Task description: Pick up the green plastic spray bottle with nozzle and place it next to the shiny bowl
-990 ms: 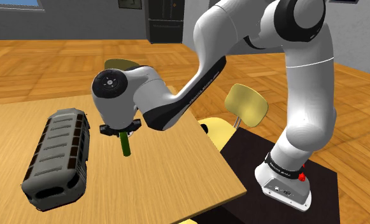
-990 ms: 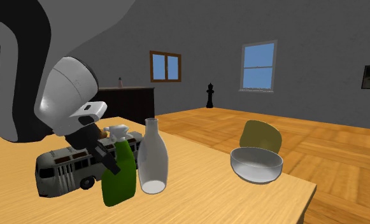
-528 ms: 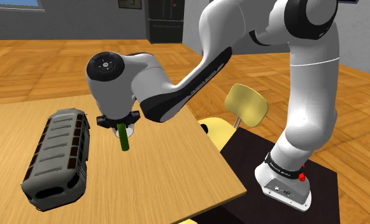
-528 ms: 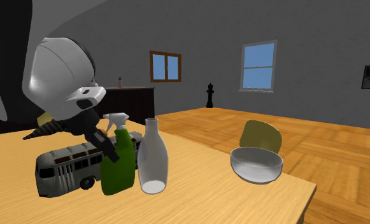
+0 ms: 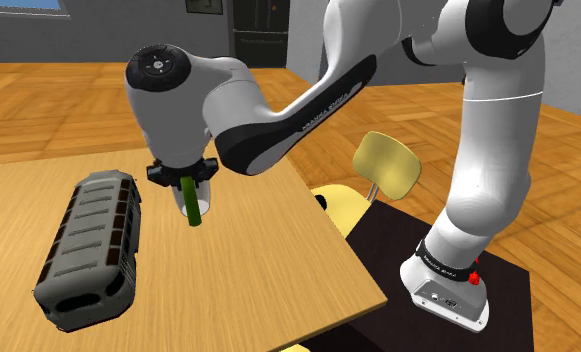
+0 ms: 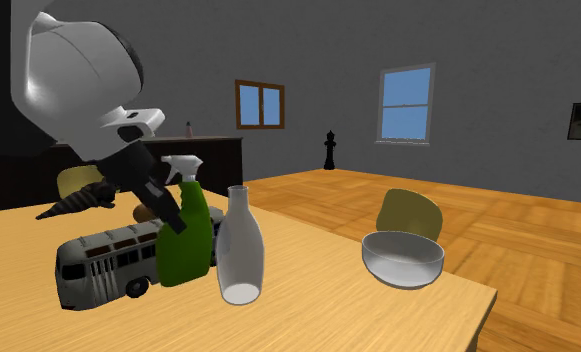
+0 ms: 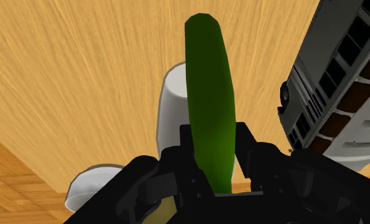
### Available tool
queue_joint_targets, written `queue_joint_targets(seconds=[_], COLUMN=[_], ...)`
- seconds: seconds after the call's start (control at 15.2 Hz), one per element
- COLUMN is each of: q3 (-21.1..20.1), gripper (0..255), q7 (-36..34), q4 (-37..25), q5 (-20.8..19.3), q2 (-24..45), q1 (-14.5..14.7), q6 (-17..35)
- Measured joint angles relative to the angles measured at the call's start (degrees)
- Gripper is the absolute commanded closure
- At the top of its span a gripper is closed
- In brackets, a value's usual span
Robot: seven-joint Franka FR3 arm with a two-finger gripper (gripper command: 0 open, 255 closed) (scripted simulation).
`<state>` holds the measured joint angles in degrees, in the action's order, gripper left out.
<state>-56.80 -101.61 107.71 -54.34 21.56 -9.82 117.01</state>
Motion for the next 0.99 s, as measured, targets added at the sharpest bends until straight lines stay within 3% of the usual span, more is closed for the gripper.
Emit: queue_joint_targets(seconds=[0.99], q3=[-3.58], gripper=[255], q7=[7.62], q4=[-5.48], q5=[7.31], q2=[-5.26], q1=[-2.67], q6=[-5.66])
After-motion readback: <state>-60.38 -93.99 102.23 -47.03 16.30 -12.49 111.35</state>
